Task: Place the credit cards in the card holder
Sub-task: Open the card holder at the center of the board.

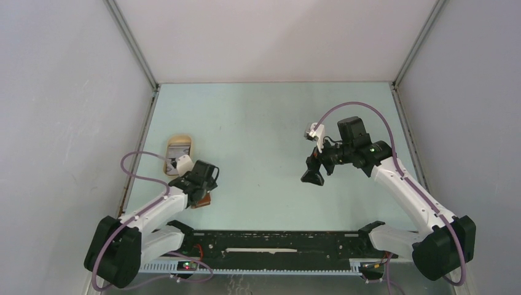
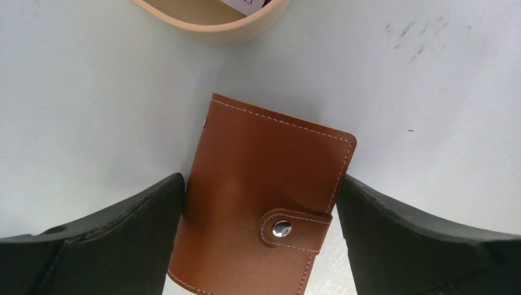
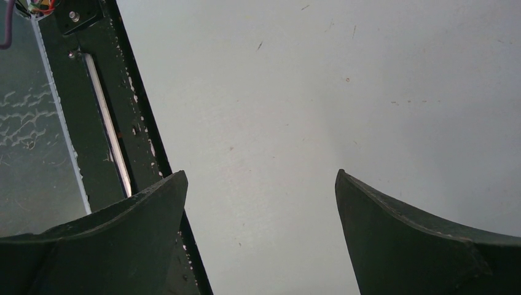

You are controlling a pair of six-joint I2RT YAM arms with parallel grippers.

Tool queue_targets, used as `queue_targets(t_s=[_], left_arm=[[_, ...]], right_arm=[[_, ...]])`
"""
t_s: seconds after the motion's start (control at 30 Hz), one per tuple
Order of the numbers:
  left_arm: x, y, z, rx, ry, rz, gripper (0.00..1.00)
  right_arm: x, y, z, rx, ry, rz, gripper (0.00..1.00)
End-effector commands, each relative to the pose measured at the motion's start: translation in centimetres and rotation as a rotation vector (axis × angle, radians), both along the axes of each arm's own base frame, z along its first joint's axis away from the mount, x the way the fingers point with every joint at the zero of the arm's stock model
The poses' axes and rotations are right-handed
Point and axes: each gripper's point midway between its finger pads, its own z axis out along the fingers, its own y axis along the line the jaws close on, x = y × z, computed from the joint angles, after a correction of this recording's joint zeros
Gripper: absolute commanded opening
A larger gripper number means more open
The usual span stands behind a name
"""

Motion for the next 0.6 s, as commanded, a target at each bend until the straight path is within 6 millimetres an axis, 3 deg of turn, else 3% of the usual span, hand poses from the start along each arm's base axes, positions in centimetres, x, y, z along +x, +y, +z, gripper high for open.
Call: queue_targets(t_s=[0.0,0.23,0.4,0.57], left_arm=[[1.1,-1.6,0.1,-0.076,-0.003,0.002,0.93],[1.7,-4.8,0.5,-0.199,-0.009,-0.129,0.76],[2.9,-9.7,2.5,-0.314,-0.084,-0.263,0.74],[5.2,-15.9,4.2,-0.415,-0.114,-0.371,0.74]], right_arm=[[-0.3,0.4,0.9,0.021,-0.027,0.026,1.00],[-0.4,0.3,1.1,0.031,-0.028,0.027,1.00],[-0.7,0.7,0.9,0.042,0.004,0.042,1.00],[-1.2,1.4,0.5,0.070,0.068,0.069,1.00]])
